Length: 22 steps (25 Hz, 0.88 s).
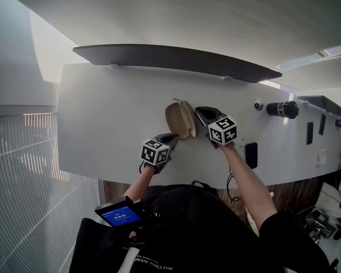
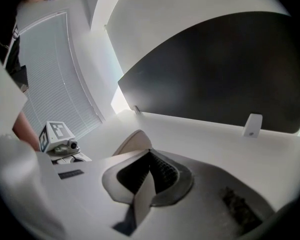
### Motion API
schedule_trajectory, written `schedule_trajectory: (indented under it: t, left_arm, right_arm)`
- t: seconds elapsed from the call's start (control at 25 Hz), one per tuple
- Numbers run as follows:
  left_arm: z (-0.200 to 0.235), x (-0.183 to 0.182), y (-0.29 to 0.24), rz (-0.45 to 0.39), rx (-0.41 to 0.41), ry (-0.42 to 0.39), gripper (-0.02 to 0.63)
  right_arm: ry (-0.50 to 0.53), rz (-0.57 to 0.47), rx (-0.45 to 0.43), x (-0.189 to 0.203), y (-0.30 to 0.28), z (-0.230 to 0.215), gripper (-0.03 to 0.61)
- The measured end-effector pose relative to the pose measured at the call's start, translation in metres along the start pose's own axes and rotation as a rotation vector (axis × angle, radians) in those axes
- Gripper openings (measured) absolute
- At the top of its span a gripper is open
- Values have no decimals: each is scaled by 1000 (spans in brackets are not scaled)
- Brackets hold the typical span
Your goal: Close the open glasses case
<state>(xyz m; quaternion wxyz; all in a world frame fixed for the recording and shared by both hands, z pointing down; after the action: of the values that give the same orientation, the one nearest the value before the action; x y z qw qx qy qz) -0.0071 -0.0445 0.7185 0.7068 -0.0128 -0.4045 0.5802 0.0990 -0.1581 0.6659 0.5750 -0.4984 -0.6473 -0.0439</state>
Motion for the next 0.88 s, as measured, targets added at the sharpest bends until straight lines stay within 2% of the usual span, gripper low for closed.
schedule_trajectory:
  t: [0.44, 0.88]
  left_arm:
    - [1, 3, 2, -16, 6, 13, 5]
    - [3, 5, 4, -16, 0, 43, 6]
  right_arm:
    - [9, 18, -87, 3, -5, 34, 6]
    - [80, 46, -170, 0, -17, 66, 6]
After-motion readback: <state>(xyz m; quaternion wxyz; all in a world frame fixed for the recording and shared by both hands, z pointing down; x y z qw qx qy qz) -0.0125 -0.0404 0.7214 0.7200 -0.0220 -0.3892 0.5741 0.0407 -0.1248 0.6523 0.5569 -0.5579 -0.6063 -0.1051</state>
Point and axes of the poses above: the fingertips, and each gripper's own axes: y backward along the fingers, z to its left, x out of its underside, the point moved 3 cm from there along y, backward along the fingers, and after that the axes turned 6 degrees about -z, right-handed, at the moved point
